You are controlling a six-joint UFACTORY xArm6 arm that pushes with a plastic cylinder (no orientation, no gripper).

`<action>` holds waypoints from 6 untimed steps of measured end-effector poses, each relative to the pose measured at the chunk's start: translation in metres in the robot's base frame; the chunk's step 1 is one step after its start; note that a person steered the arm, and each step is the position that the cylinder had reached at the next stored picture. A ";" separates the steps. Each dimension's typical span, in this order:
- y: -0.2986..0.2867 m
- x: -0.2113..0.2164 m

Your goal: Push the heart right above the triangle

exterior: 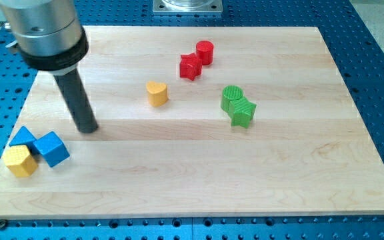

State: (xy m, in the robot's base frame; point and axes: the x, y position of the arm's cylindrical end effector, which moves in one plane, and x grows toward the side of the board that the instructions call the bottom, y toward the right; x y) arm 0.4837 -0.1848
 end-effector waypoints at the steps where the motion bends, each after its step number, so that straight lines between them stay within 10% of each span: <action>1: -0.012 0.016; 4: 0.168 -0.064; 6: 0.102 -0.089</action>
